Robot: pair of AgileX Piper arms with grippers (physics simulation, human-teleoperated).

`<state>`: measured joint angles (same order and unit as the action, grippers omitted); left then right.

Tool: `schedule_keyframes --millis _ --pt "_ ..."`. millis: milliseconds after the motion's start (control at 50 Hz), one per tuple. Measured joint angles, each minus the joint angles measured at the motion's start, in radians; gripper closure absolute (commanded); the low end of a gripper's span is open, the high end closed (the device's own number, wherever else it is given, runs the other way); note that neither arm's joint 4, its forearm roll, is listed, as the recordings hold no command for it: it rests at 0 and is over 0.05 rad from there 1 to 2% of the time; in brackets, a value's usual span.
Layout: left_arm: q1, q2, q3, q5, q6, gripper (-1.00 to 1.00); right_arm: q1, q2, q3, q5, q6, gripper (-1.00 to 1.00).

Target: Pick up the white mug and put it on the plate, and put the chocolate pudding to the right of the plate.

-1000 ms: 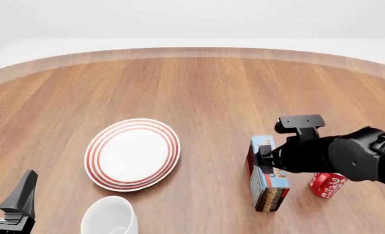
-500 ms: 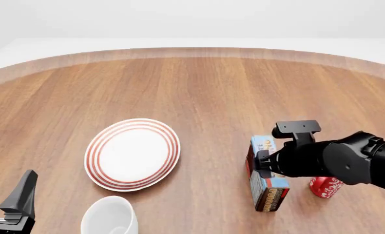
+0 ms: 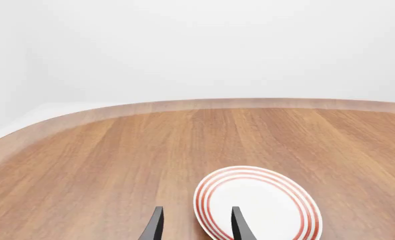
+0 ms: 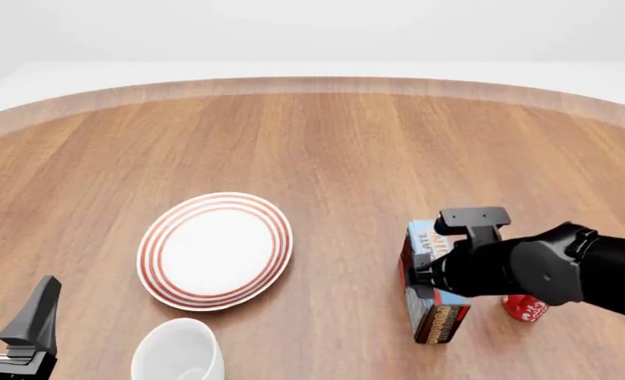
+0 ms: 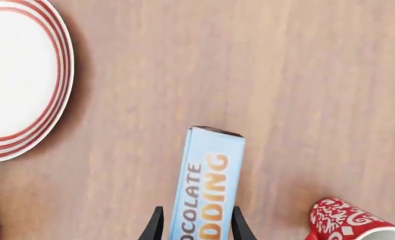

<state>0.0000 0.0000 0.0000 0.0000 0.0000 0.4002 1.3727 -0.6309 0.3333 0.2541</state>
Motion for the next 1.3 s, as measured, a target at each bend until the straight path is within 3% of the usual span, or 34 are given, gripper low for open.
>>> schedule_keyframes --millis 420,440,940,1300 --pt "0.000 0.000 0.000 0.000 0.000 -1.00 -0.008 0.033 0.010 -0.033 -0.003 -1.00" --pt "0.000 0.000 0.000 0.000 0.000 -1.00 -0.009 0.034 0.010 -0.033 -0.005 1.00" --pt "0.000 0.000 0.000 0.000 0.000 -1.00 -0.047 -0.010 -0.002 0.003 -0.065 1.00" --pt "0.000 0.000 0.000 0.000 0.000 -1.00 -0.045 -0.079 -0.048 0.062 -0.051 1.00"
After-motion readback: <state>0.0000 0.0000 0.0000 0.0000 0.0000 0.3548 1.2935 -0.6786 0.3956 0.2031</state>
